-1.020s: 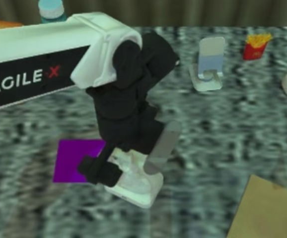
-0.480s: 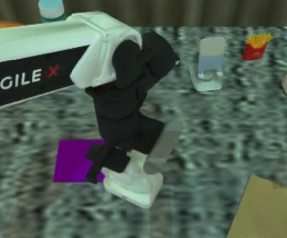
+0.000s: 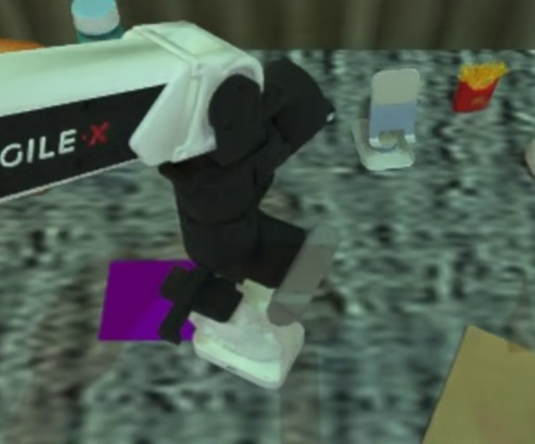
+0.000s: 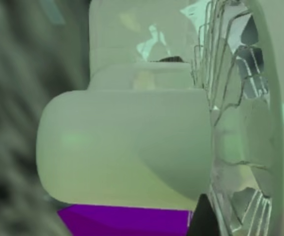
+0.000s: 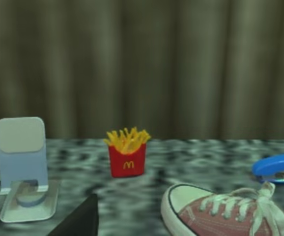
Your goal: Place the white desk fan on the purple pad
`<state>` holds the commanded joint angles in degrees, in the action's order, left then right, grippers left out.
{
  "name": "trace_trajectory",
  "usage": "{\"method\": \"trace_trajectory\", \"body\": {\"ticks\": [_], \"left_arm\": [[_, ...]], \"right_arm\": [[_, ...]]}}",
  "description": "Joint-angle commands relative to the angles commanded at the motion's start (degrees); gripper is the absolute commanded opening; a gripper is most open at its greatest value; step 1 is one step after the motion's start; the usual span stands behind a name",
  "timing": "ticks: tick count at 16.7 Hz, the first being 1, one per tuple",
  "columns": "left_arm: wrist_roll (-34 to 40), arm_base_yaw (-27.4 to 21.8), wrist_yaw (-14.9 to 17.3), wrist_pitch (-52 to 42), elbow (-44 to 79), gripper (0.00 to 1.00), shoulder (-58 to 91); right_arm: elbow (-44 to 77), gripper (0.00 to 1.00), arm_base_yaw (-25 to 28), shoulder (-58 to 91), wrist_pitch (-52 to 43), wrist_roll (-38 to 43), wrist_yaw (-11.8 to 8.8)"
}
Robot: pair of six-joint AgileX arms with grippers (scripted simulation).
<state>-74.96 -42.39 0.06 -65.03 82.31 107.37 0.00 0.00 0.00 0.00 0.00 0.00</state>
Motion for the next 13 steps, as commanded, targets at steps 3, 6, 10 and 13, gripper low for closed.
{"method": "trace_trajectory", "body": {"ticks": [3,6,10,13], "left_arm": [[-0.02,0.12,0.05,-1.10,0.95,0.00,-0.52],[0.04,0.58,0.05,-5.76,5.23,0.00,-0.89],[0.13,1.06,0.03,-11.10,9.96,0.00,-1.50],[0.05,0.77,0.02,-10.98,9.88,0.00,-1.29]], "right_arm": [[0.00,1.00,0.00,0.00,0.00,0.00,0.00],[0.00,1.00,0.00,0.00,0.00,0.00,0.00],[0.00,1.00,0.00,0.00,0.00,0.00,0.00],[0.00,1.00,0.00,0.00,0.00,0.00,0.00]]}}
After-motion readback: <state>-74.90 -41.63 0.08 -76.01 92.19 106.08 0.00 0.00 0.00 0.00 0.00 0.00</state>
